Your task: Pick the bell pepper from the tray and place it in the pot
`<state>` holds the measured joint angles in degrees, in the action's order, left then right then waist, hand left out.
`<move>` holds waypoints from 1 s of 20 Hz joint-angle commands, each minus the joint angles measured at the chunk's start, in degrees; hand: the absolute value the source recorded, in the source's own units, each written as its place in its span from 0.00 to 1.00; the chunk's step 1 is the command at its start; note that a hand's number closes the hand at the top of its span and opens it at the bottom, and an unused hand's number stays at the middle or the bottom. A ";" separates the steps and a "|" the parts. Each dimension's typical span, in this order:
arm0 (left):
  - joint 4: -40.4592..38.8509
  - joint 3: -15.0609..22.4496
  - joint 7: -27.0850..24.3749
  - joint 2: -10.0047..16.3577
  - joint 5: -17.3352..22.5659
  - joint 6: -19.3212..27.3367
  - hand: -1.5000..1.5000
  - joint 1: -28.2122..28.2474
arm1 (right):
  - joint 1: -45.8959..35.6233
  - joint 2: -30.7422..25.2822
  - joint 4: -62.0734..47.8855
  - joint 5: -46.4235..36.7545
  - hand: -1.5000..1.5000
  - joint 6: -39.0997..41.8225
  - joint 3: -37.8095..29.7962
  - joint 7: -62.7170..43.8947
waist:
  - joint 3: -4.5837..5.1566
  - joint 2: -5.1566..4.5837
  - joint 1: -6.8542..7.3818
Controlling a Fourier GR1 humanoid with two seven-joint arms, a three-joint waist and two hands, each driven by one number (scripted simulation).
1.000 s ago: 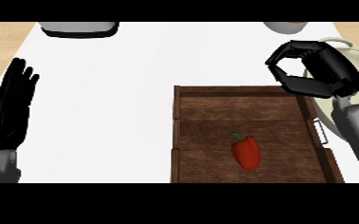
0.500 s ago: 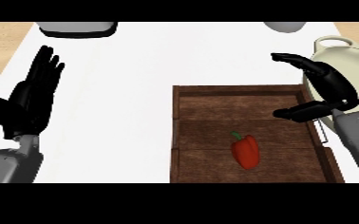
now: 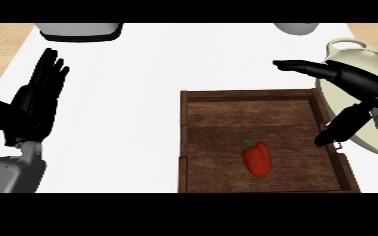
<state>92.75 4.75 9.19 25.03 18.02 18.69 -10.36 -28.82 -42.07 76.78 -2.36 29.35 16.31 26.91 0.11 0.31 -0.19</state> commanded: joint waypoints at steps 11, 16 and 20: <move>-0.92 -1.00 -4.63 -3.06 -1.91 -2.50 0.50 4.53 | 4.21 0.42 21.22 -11.21 0.00 9.84 10.55 -24.43 | -0.07 -0.21 0.10; -0.10 -2.03 2.31 -3.27 -3.87 -2.21 0.50 -2.49 | 8.28 4.85 23.11 -15.28 0.00 11.52 9.25 -25.83 | -0.12 -0.30 0.13; -0.43 -4.91 -0.73 -2.63 -2.60 -5.91 0.50 2.38 | 8.86 9.10 28.30 -14.48 0.00 15.19 9.53 -35.29 | -0.08 -0.25 0.29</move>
<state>92.99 2.36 9.89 21.62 14.53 16.20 -9.81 -20.54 -36.41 102.75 -16.39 41.39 26.04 -2.73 0.01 0.09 -0.08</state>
